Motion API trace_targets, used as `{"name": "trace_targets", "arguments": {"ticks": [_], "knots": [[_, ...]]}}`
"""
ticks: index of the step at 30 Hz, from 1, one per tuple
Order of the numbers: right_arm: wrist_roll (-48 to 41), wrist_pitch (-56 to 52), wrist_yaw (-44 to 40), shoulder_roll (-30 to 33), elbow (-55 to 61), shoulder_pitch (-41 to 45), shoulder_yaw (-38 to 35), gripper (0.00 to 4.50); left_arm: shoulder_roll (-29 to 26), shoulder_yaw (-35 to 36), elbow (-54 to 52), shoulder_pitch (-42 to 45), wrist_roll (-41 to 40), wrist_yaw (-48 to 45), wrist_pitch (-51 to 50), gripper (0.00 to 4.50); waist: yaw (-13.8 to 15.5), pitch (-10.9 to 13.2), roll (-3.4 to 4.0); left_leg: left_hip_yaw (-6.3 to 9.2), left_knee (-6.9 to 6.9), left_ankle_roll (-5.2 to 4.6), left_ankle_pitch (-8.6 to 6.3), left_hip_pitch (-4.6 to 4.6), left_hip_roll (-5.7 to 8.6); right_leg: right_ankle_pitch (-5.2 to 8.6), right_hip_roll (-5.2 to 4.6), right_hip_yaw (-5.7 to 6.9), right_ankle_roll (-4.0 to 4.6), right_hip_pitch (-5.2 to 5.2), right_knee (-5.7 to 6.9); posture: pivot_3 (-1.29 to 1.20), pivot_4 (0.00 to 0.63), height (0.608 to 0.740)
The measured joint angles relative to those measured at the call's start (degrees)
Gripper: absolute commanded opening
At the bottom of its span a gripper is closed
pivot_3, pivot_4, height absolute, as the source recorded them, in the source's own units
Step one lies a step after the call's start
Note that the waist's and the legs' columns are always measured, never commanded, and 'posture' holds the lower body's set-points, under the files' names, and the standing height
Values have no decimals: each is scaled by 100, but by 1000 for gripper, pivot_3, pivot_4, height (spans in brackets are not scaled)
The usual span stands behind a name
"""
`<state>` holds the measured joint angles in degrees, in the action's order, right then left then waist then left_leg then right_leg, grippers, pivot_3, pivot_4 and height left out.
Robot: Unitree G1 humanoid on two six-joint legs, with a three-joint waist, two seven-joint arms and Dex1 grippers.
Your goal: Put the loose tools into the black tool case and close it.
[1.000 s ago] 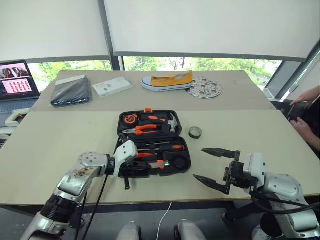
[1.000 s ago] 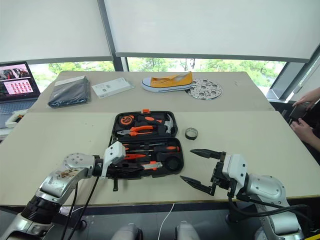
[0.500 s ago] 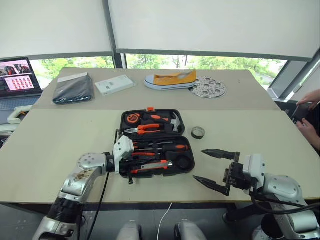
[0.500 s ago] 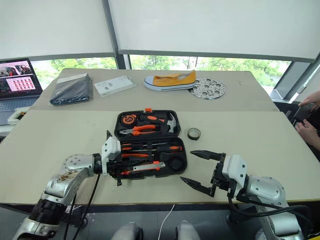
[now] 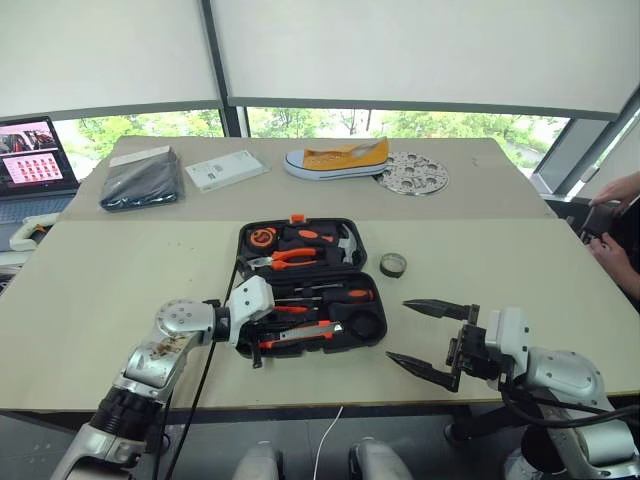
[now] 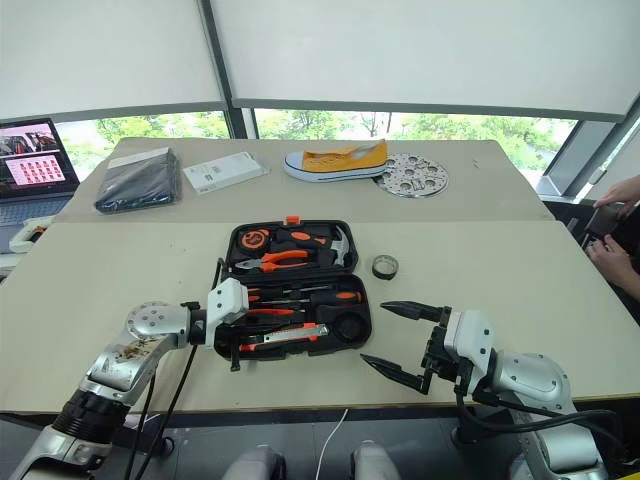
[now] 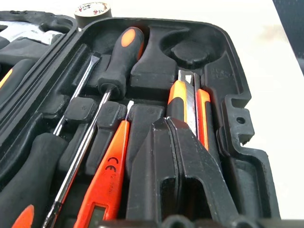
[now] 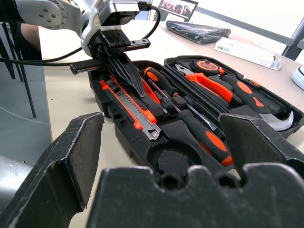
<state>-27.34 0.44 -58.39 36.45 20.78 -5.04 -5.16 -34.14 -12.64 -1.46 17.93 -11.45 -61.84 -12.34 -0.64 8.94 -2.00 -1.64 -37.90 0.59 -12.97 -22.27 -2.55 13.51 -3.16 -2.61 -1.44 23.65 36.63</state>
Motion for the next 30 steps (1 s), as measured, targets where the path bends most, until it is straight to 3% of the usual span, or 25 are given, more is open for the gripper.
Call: {"name": "trace_targets", "arguments": {"ticks": [7,11,12,13,16,19,22,23,30], "knots": [[7,-3,6,-2,-14,26,43,4500,204,-4,202,-221,103,145,627,52,28,-9,14,0,4,-1,-1,29,-2,13,-4,5,17,-41,-31,0,150,740],[7,-3,62,-14,-35,30,37,4500,398,380,255,-435,-334,114,857,52,15,-13,21,0,6,-1,-1,18,-1,8,-8,4,11,-41,-49,0,150,740],[-2,-3,105,-18,-36,19,7,4500,449,565,250,-531,-695,10,690,552,-6,-12,20,0,6,-3,-3,13,-2,0,-8,4,-1,-36,-49,0,150,740],[-39,-3,125,-19,-43,-9,-47,4500,478,707,240,-608,-967,-112,636,699,-26,-8,14,-1,6,-4,-5,3,-5,-8,-6,4,-15,-24,-49,0,150,740],[-330,-186,200,-5,-71,-132,-404,4500,450,1273,174,-701,-1694,-410,617,1873,-17,-3,5,0,7,-5,-4,-40,-7,-14,-1,5,-13,27,-41,0,150,740],[-298,-98,259,13,-298,-323,-828,4500,-8,2028,71,-695,-2098,-463,550,3070,-5,-4,6,1,6,-6,-4,-60,-6,-20,3,3,-7,48,-39,0,150,740],[-125,149,328,16,-684,-576,-1168,4500,-403,2638,68,-811,-2409,-529,367,3853,-8,-3,6,-1,6,-6,-4,-62,-4,-19,-1,4,-11,47,-47,0,150,740],[-30,282,378,-1,-876,-655,-1280,4500,-539,2809,70,-975,-2474,-636,361,4296,-13,-3,6,-2,6,-6,-4,-61,-3,-19,-3,3,-12,48,-50,0,150,740],[221,188,741,74,-1601,-805,-1667,4500,-764,3337,417,-1899,-2477,-1286,694,4409,-16,0,7,-7,4,-6,-2,-58,-10,-10,-3,3,30,51,-48,0,150,740]]}}
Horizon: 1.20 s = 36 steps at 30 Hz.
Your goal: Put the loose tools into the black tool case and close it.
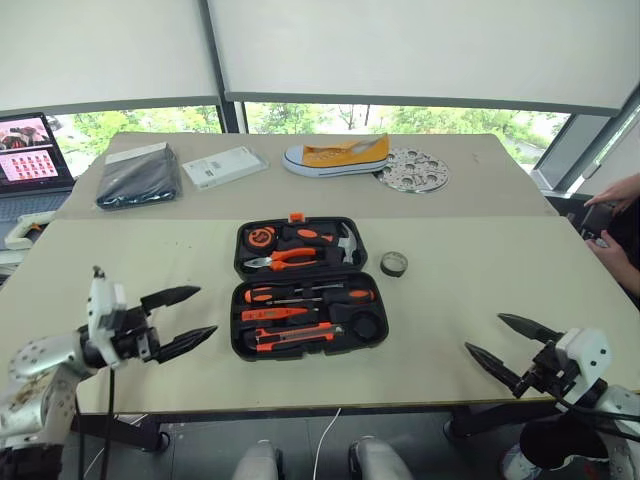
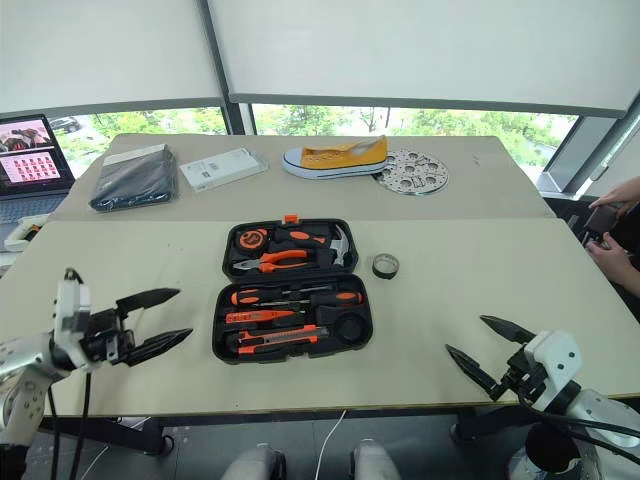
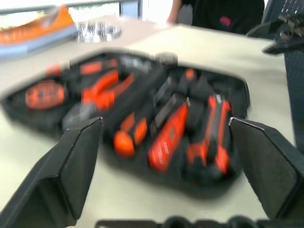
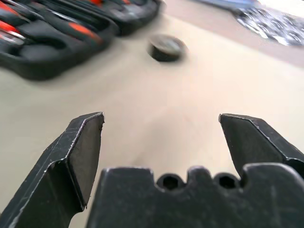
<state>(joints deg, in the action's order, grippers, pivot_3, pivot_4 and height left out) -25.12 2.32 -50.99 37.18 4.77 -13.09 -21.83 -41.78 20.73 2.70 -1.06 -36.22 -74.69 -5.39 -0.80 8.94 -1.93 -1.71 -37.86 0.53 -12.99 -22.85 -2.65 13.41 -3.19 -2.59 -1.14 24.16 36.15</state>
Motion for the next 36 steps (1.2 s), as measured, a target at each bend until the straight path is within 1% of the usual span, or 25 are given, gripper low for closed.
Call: {"name": "trace_targets", "arguments": {"ticks": [1,3,5,6,8,10,12,15,18,22,25,27,28,29,31,34,36], "knots": [[-1,-152,-7,132,51,127,62,4500,38,43,-7,8,-21,30,-11,4409,-10,3,6,-3,-1,-2,3,3,2,-8,-3,-5,-3,1,1,0,150,740],[28,-727,-54,630,253,670,353,4500,173,80,-183,89,-200,213,-122,4409,-33,9,10,-6,-1,-8,9,8,3,-31,-3,-16,-7,-1,-2,0,150,740],[228,-1336,-146,1101,332,1451,864,4500,298,64,-400,147,-299,328,-218,4409,-38,14,2,-7,-1,-8,10,21,2,-39,1,-15,1,-1,-2,0,150,740],[356,-1636,-158,1220,301,1936,1127,4500,358,37,-482,179,-352,369,-249,4409,-47,17,-1,-8,-1,-8,11,22,0,-43,3,-14,7,0,-1,0,150,740],[568,-2239,-223,1258,14,3101,1744,4500,445,-38,-645,219,-403,431,-316,4409,-58,19,-3,-8,-1,-10,12,22,-6,-48,16,-15,15,4,0,0,150,740],[847,-2590,-463,1263,-342,4010,2325,4500,512,-169,-772,304,-420,453,-344,4409,-51,21,-1,-7,-1,-12,14,17,-13,-48,29,-16,23,10,0,0,150,740],[1140,-2756,-799,1202,-806,4702,2901,4500,523,-233,-827,323,-413,452,-345,4409,-13,21,-3,-1,0,-12,12,7,-24,-55,47,-17,7,13,-4,0,150,740],[1648,-2761,-1243,847,-1804,5542,3695,4500,549,-375,-833,404,-364,463,-339,4409,15,22,-2,-1,3,-18,0,-25,-24,-66,48,-17,35,39,-8,0,150,740],[2319,-2238,-1510,310,-3179,6316,4386,4500,611,-513,-867,491,-307,511,-322,4409,-1,22,-2,-1,2,-18,-3,-62,-20,-68,46,-18,34,69,-13,0,150,740],[2719,-1656,-1623,-63,-4186,6773,4599,4500,636,-564,-899,447,-227,562,-306,4409,6,22,-2,-1,2,-18,-3,-91,-20,-70,45,-18,34,99,-6,0,150,740],[2983,-1331,-1683,-286,-4775,7016,4653,3728,678,-566,-981,356,-212,591,-265,4500,-8,22,-2,-1,2,-18,-3,-89,-20,-71,44,-18,35,98,-3,0,150,740],[3115,-1218,-1744,-415,-5036,7147,4660,3114,681,-573,-1017,315,-207,595,-244,4500,-16,22,-2,-1,1,-17,-3,-82,-21,-75,46,-18,39,95,3,0,150,740],[3138,-1185,-1761,-447,-5127,7181,4661,2771,681,-573,-1040,309,-207,596,-239,4500,-22,22,-2,-1,1,-17,-2,-74,-22,-78,46,-18,41,91,6,0,150,740],[3179,-1136,-1767,-478,-5223,7215,4660,2331,681,-573,-1075,296,-207,596,-233,4500,-23,22,-2,-1,1,-15,-1,-66,-22,-79,47,-18,43,86,8,0,150,740],[3292,-1041,-1768,-507,-5382,7280,4659,1706,677,-573,-1088,284,-207,581,-227,4500,-17,22,-1,-1,1,-9,4,-53,-22,-79,48,-18,43,76,9,0,150,740],[3345,-865,-1827,-489,-5591,7312,4601,632,653,-573,-1091,217,-203,518,-214,4500,-20,23,-1,-1,1,-6,7,-41,-22,-79,49,-19,43,66,10,0,150,740],[3338,-763,-1950,-446,-5619,7315,4552,27,627,-574,-1092,216,-200,491,-207,4500,-25,23,0,-1,0,-6,8,-41,-23,-80,51,-21,43,67,12,0,150,740]]}}
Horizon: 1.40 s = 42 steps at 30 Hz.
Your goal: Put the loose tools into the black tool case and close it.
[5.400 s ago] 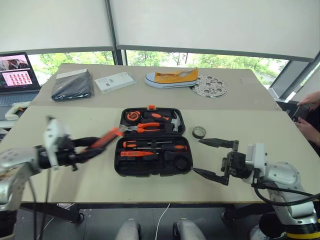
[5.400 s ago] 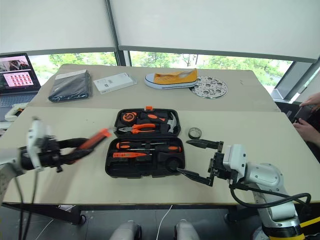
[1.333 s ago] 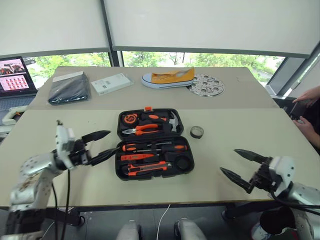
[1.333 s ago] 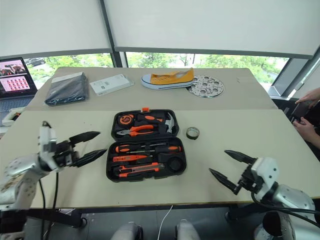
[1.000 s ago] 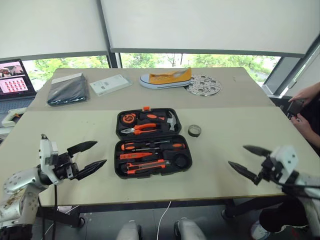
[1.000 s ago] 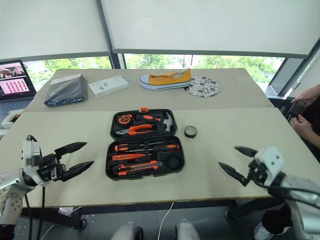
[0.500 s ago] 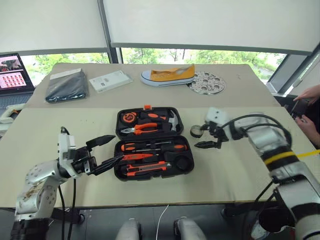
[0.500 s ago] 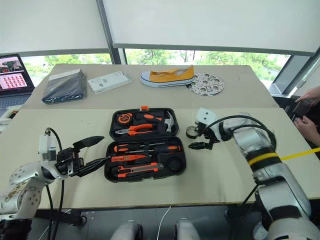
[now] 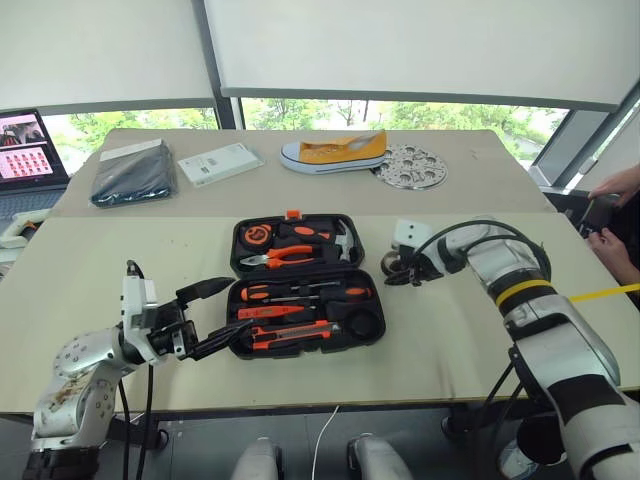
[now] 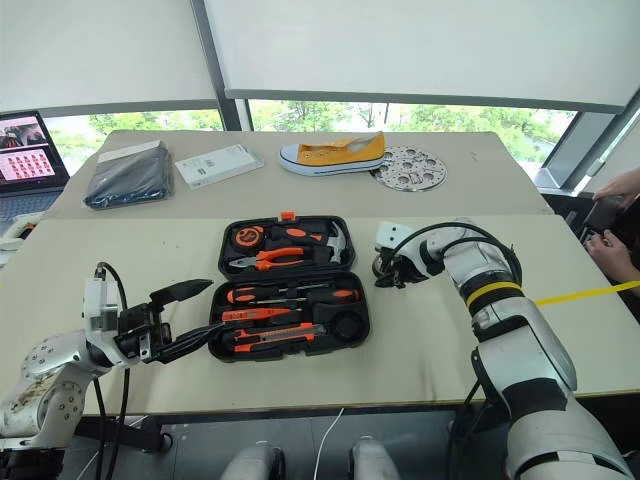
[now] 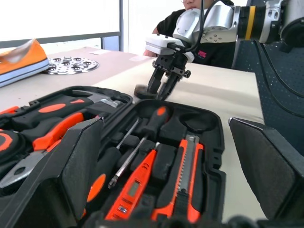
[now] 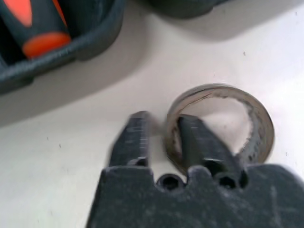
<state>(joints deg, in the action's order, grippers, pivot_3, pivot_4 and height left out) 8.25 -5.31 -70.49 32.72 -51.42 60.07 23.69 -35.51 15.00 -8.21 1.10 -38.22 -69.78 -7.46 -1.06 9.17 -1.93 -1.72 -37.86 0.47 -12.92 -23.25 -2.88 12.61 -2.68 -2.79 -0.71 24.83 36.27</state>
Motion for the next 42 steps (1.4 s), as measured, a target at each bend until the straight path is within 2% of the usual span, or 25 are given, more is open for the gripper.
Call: {"name": "trace_targets", "arguments": {"ticks": [3,5,6,8,9,10,15,19,25,27,29,35,36,38,41,42], "knots": [[-86,13,-476,163,129,-7,-116,27,-23,1,-5,-14,2,-42,4,4500,2,2,3,0,0,0,0,-4,-2,0,1,-1,0,4,-1,0,150,740],[-609,-289,-1167,277,785,-125,-395,27,-57,5,-6,-74,2,-72,2,4500,-1,5,8,0,0,0,-1,-9,-4,0,2,-2,0,9,0,0,150,740],[-1118,-635,-1601,369,1513,-286,-558,27,-66,-10,-19,-84,1,-85,0,4500,-12,6,10,1,1,-2,-2,-10,-8,0,4,-3,1,11,3,0,150,740],[-1497,-979,-1788,413,2066,-362,-642,27,-72,-16,-30,-80,1,-89,-1,4500,-24,6,10,1,1,-4,-3,-8,-9,0,6,-3,1,11,7,0,150,740],[-1868,-1436,-1856,512,2740,-540,-678,27,-109,-16,-86,-122,-4,-103,-5,4500,-13,6,10,3,2,-4,-4,-8,-11,1,7,0,2,12,9,0,150,740],[-2158,-1940,-1886,600,3403,-735,-674,27,-159,-6,-122,-160,-10,-119,-11,4500,1,7,10,3,2,-3,-4,-7,-11,1,6,0,3,13,13,0,150,740],[-2635,-3390,-1702,618,5117,-1447,-351,27,-261,9,-141,-357,-8,-180,-13,4500,15,7,10,3,-3,-2,-3,-1,-8,5,5,-1,4,14,31,0,150,740],[-2203,-3708,-1133,719,5232,-1675,112,27,-252,7,-230,-378,-8,-154,-12,4500,29,8,10,1,-15,10,6,-1,-6,20,6,-4,-18,20,46,0,150,740],[-2020,-3833,-805,790,5384,-1803,237,27,-203,6,-233,-407,-5,-93,-7,4500,22,7,9,2,-15,9,7,6,-7,22,11,-6,-17,19,50,0,150,740],[-1994,-3792,-801,835,5402,-1798,280,783,-203,5,-233,-412,6,-108,4,4500,21,7,9,2,-15,9,7,5,-6,21,10,-8,-17,18,49,0,150,740],[-1964,-3828,-793,859,5409,-1789,326,1250,-203,5,-232,-426,15,-106,9,4500,35,8,9,2,-16,9,7,4,-6,21,9,-8,-17,17,48,0,150,740],[-1989,-3859,-757,857,5412,-1773,317,3284,-202,16,-231,-399,29,95,0,4500,24,8,8,2,-17,9,7,3,-7,21,11,-8,-16,20,49,0,150,740],[-2021,-3860,-766,857,5415,-1774,298,3435,-203,24,-230,-396,29,124,-1,4500,22,8,8,2,-17,9,7,3,-7,21,11,-8,-16,20,49,0,150,740],[-2720,-3880,-1037,857,5561,-1811,-363,3435,-212,154,-164,-332,30,354,-53,4500,20,10,6,2,-17,9,8,-1,-7,20,12,-10,-14,24,51,0,150,740],[-3182,-3755,-1020,988,5517,-1792,-1258,3463,-347,361,258,-42,238,962,-300,3819,26,9,3,2,-16,9,7,9,-7,23,13,-9,-20,13,49,0,150,740],[-3116,-3669,-853,1025,5329,-1795,-1356,3463,-394,422,436,54,366,1202,-361,3331,29,9,-1,2,-17,9,7,14,-7,26,12,-9,-26,8,49,0,150,740]]}}
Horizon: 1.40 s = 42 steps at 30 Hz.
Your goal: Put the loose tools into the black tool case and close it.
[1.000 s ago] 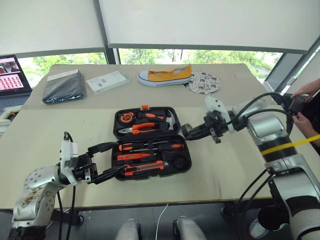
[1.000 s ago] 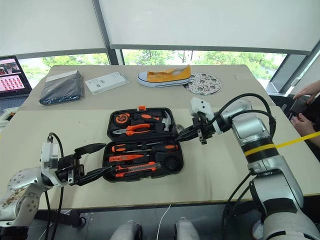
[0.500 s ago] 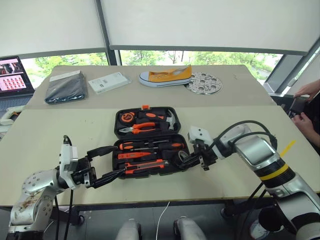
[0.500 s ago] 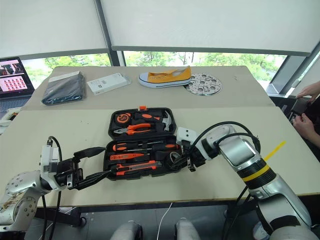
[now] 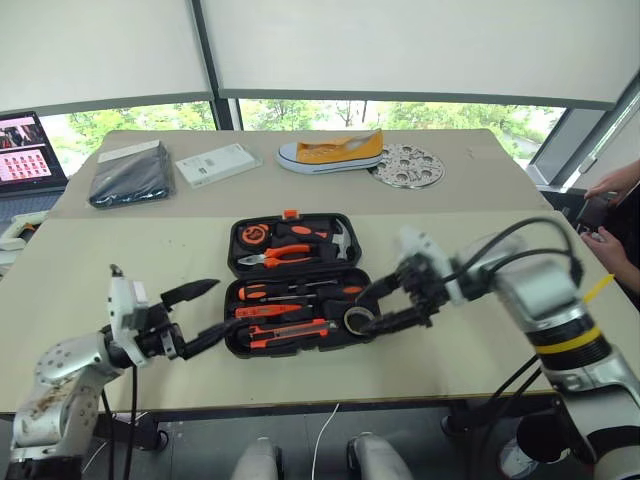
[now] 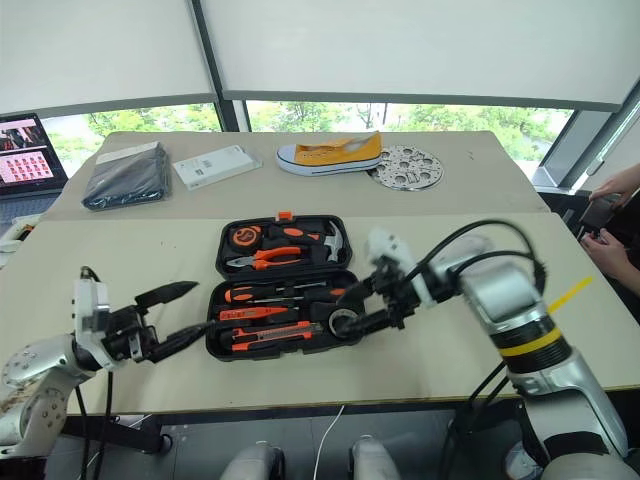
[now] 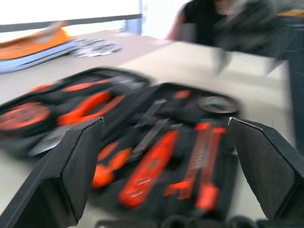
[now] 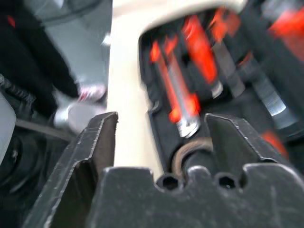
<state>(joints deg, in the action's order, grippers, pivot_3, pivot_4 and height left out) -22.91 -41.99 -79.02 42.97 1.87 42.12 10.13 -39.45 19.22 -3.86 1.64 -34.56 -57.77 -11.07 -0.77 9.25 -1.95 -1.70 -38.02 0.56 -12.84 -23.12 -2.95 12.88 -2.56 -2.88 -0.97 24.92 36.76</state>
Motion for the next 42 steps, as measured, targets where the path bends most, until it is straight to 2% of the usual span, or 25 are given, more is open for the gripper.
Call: {"name": "trace_targets", "arguments": {"ticks": [2,3,5,9,11,15,22,26,29,34,42], "knots": [[368,314,604,-99,-574,-7,-76,2901,-36,41,313,183,309,503,-128,2456,-8,0,-3,-2,0,0,0,3,2,-1,-1,-3,-3,-2,-1,0,150,740],[555,486,873,-194,-813,-7,-88,2713,-32,25,425,284,410,685,-192,2188,-9,1,-5,-3,-1,0,0,2,2,-2,0,-3,-3,0,0,0,150,740],[1116,1109,1481,-358,-1453,-9,59,2020,-31,-135,748,621,771,1151,-357,1451,-6,1,-5,-3,-1,0,1,-1,3,-4,1,-4,-2,5,3,0,150,740],[1874,2173,1931,-623,-2539,38,440,568,146,-569,1313,1177,1253,1632,-675,14,-10,1,-5,-3,0,0,1,-18,6,-24,1,-8,31,14,-1,0,150,740],[2085,2644,2066,-875,-3119,206,533,67,274,-820,1458,1423,1313,1648,-860,0,-33,2,-6,-5,0,0,1,-26,8,-26,1,-15,29,21,-3,0,150,740],[2249,3815,2202,-1484,-4426,726,523,67,444,-1212,1753,1896,1454,1498,-1063,0,-97,3,-8,-5,6,0,0,-20,8,-27,3,-17,30,21,-1,0,150,740],[2276,4419,2082,-1754,-4908,813,427,67,548,-1614,2139,2246,1699,1052,-1019,0,-7,4,-7,-4,6,1,1,-26,17,-29,-2,-29,24,17,-3,0,150,740],[2182,4110,1783,-1505,-4301,444,282,67,656,-1711,2268,2347,1765,763,-873,0,37,4,-7,-4,7,1,1,-34,23,-24,-2,-44,15,17,-3,0,150,740],[1994,3381,1523,-1086,-3038,-265,128,67,783,-1880,2172,2353,1806,548,-813,0,107,3,-6,0,7,-4,-6,-49,28,-19,-1,-51,7,19,-4,0,150,740],[1914,2363,1535,-689,-1597,-1055,-68,67,800,-2030,1351,1958,1866,467,-1004,0,93,3,-7,0,6,-6,-10,-58,30,-17,-1,-56,3,22,-9,0,150,740],[1863,2044,1512,-286,-697,-1718,-184,67,825,-2036,725,1642,1827,512,-1446,0,93,5,-9,0,-1,-5,-8,-29,34,-14,2,-65,-2,10,-1,0,150,740]]}}
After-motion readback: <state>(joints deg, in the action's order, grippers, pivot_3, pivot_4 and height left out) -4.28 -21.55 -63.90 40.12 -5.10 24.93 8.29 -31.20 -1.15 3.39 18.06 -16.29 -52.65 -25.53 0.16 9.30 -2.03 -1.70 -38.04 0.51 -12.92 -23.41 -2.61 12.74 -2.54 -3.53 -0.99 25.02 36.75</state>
